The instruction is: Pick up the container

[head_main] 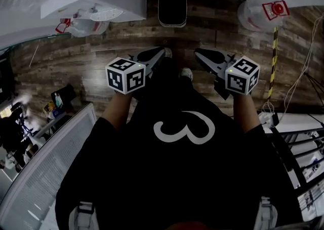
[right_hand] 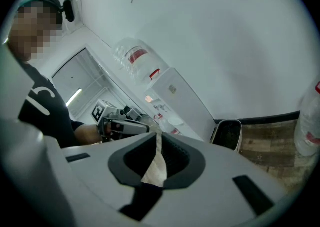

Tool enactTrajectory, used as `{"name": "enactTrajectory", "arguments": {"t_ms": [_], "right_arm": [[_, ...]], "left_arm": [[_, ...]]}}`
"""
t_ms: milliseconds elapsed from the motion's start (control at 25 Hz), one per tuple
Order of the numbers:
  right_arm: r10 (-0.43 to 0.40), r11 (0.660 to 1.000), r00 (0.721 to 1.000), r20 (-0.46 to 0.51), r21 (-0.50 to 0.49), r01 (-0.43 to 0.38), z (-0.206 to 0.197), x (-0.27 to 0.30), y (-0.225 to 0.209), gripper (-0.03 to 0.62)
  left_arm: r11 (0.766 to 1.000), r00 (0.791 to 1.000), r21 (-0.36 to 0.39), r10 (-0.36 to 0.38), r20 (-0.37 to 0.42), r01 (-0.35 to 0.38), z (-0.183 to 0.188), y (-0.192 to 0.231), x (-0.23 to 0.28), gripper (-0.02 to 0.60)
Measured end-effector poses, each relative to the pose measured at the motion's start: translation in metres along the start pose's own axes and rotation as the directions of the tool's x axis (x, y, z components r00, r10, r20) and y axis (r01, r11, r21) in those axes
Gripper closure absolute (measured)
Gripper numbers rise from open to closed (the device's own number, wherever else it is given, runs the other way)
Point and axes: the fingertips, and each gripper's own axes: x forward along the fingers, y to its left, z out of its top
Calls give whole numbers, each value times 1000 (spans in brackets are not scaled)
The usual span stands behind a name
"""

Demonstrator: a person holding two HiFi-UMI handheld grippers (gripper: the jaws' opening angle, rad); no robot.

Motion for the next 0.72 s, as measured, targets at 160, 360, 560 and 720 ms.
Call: {"name": "enactTrajectory", "arguments": {"t_ms": [160, 360, 560, 720], "right_arm": [[-38, 999, 999, -9, 29, 38, 3, 15, -29, 565], [-87, 993, 996, -16, 83, 88, 6, 38, -66, 565], [-110, 984, 992, -67, 131, 118, -8, 65, -108, 565], [-121, 979, 990, -76, 155, 132, -23, 85, -148, 564]], "left_arm": [[1000, 1000, -30, 10, -16, -11, 3, 37, 9, 561], [998, 997, -52, 38, -74, -42, 5, 91, 27, 561], [996, 988, -67, 50, -145, -61, 0, 144, 55, 560], [995, 982, -84, 45, -183, -62, -2, 183, 79, 560]]}}
